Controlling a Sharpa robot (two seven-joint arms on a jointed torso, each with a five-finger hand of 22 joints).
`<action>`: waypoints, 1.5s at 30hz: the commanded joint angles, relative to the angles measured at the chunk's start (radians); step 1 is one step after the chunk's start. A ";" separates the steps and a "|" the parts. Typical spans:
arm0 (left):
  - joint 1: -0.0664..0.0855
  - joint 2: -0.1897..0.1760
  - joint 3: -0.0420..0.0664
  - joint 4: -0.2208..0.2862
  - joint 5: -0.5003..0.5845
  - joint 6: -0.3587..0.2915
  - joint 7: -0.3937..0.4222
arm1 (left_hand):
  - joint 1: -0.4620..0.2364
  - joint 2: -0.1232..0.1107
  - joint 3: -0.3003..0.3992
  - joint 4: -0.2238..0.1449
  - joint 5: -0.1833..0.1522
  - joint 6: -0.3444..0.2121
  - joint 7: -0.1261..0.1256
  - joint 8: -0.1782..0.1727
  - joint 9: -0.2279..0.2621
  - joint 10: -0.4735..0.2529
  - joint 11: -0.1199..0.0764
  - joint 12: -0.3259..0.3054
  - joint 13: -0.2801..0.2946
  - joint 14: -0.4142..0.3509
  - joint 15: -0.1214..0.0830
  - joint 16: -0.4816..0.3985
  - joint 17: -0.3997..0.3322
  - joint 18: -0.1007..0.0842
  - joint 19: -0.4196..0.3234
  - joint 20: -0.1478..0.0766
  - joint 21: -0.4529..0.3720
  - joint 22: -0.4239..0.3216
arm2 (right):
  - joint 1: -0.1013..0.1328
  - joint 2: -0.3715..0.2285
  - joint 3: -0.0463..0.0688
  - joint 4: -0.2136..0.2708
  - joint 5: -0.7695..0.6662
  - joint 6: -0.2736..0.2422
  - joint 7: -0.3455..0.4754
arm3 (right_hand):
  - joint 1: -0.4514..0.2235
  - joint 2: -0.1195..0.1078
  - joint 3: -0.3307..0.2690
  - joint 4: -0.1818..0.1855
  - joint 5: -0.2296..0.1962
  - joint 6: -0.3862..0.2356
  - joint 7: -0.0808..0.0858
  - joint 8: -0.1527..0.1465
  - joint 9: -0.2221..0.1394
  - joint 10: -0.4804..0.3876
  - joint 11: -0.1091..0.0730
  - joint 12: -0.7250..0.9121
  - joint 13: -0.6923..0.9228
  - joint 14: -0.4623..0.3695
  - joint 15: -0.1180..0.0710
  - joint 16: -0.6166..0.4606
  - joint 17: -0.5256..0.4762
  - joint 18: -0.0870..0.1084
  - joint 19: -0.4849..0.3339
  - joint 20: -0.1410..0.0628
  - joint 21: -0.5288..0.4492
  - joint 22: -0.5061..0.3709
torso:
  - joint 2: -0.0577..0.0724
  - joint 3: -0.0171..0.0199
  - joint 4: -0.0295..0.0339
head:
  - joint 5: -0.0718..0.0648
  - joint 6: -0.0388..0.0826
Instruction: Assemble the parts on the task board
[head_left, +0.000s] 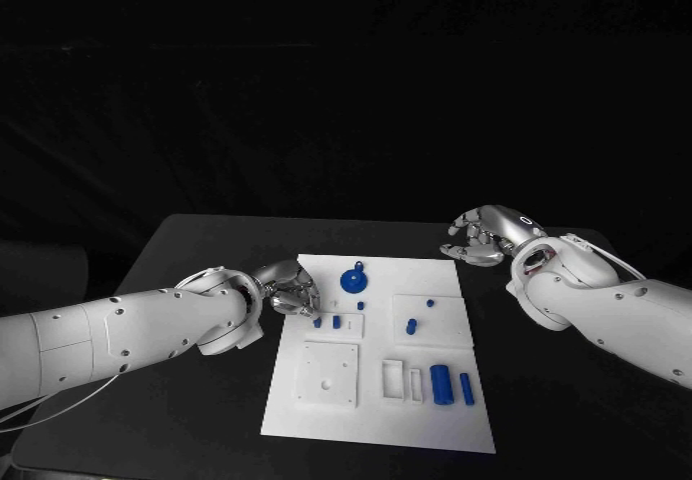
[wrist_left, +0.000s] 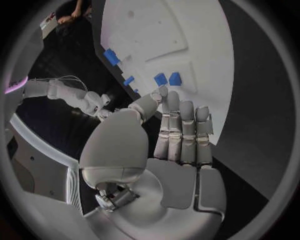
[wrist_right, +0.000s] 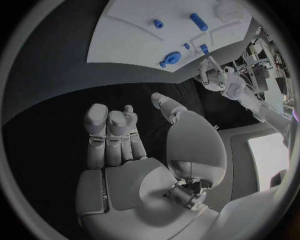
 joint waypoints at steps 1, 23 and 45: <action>-0.002 0.006 -0.003 -0.001 -0.032 0.028 0.012 | -0.007 0.003 -0.002 0.003 -0.004 0.005 -0.001 -0.004 -0.002 0.002 0.001 -0.003 -0.001 -0.002 -0.004 0.004 -0.001 -0.018 0.002 -0.074 0.003 0.001 | -0.001 0.001 0.000 0.001 -0.003 0.002 0.009 | 0.010 -0.002 0.005 0.001 0.003 0.002 0.008 0.004 0.000 -0.005 -0.001 0.005 -0.002 0.005 -0.001 -0.004 0.002 0.134 -0.003 -0.005 -0.006 0.010 | 0.001 0.0014 -0.0017 | 0.003 -0.001; -0.031 0.032 -0.004 -0.050 -0.026 -0.016 0.017 | -0.013 0.014 0.002 0.009 -0.004 0.012 -0.001 -0.013 -0.012 0.005 0.001 -0.004 0.000 -0.001 -0.006 0.007 -0.002 -0.018 0.005 -0.077 0.003 0.003 | -0.001 0.000 0.000 0.000 -0.003 0.003 0.010 | 0.011 -0.002 0.006 0.003 0.002 0.002 0.008 0.005 0.000 -0.005 0.000 0.006 -0.002 0.005 -0.001 -0.004 0.002 0.134 -0.002 -0.005 -0.006 0.010 | 0.000 0.0021 -0.0023 | 0.001 -0.005; -0.031 0.023 -0.003 -0.046 0.042 -0.063 0.050 | -0.025 -0.081 -0.016 0.017 -0.006 -0.216 0.050 -0.137 -0.072 -0.074 0.039 -0.041 -0.009 -0.023 0.006 0.000 -0.018 -0.023 -0.002 -0.069 -0.012 0.005 | -0.001 -0.004 0.000 0.000 -0.003 0.000 0.012 | 0.009 -0.004 0.004 0.005 0.001 0.002 0.008 0.005 0.000 -0.005 0.000 0.006 -0.003 0.005 -0.001 -0.005 0.003 0.134 -0.003 -0.004 -0.006 0.011 | 0.000 0.0015 -0.0023 | -0.003 -0.001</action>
